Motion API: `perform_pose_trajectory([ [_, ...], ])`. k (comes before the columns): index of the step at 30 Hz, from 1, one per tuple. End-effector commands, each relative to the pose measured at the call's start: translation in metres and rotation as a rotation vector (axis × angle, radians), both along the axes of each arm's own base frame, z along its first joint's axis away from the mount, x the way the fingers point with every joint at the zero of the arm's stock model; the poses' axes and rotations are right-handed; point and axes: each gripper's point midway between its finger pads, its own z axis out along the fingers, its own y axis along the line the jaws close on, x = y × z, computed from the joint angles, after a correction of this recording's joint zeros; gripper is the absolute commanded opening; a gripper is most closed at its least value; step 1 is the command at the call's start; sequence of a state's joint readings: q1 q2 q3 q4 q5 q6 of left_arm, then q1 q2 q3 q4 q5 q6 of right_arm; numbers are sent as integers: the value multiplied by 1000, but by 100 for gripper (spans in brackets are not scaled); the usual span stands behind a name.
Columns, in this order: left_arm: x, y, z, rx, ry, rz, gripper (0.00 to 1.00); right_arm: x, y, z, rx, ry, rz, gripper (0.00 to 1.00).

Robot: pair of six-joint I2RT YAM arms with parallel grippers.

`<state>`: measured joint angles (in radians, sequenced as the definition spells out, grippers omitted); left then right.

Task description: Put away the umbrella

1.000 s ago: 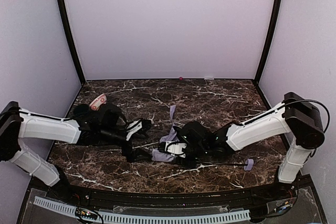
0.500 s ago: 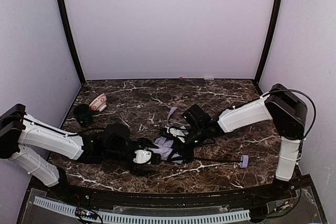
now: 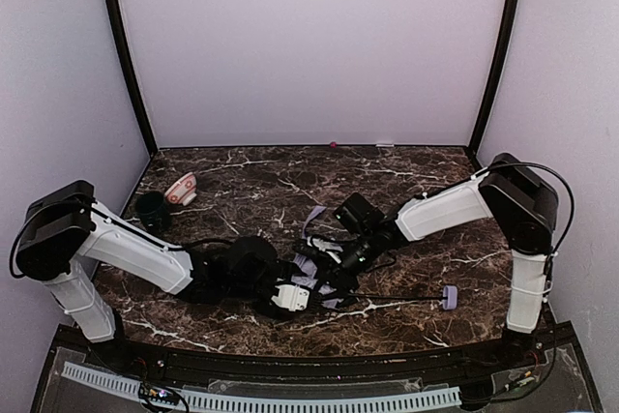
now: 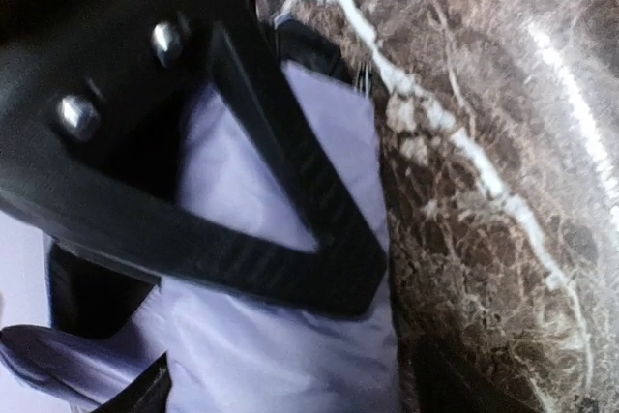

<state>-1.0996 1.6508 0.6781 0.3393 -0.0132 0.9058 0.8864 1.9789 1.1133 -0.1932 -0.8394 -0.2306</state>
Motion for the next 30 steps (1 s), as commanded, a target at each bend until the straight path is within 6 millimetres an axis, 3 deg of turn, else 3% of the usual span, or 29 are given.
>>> perform_pose_trajectory([
  [1,0,32,-48,225,55,59,67,-31,-24,-14,-119,135,16,30],
  [3,-4,37,-55,263,87,61,43,-23,-24,-8,-110,116,-6,37],
  [5,-8,39,-57,265,112,63,31,-13,-25,0,-102,88,-37,44],
  [9,-12,39,-54,238,124,59,30,6,-29,22,-66,33,-102,50],
  [13,-11,42,-56,249,119,70,30,35,-39,68,28,-27,-197,53],
  [16,-11,42,-58,257,118,76,30,74,-35,109,102,-100,-371,57],
  [18,-11,41,-57,254,119,79,30,101,-29,125,107,-136,-514,58],
  [20,-11,40,-57,251,121,82,30,115,-20,130,125,-131,-612,59],
  [22,-11,40,-57,250,121,87,30,118,-11,123,101,-156,-645,63],
  [30,-11,41,-57,256,113,90,31,108,29,93,21,-159,-572,64],
])
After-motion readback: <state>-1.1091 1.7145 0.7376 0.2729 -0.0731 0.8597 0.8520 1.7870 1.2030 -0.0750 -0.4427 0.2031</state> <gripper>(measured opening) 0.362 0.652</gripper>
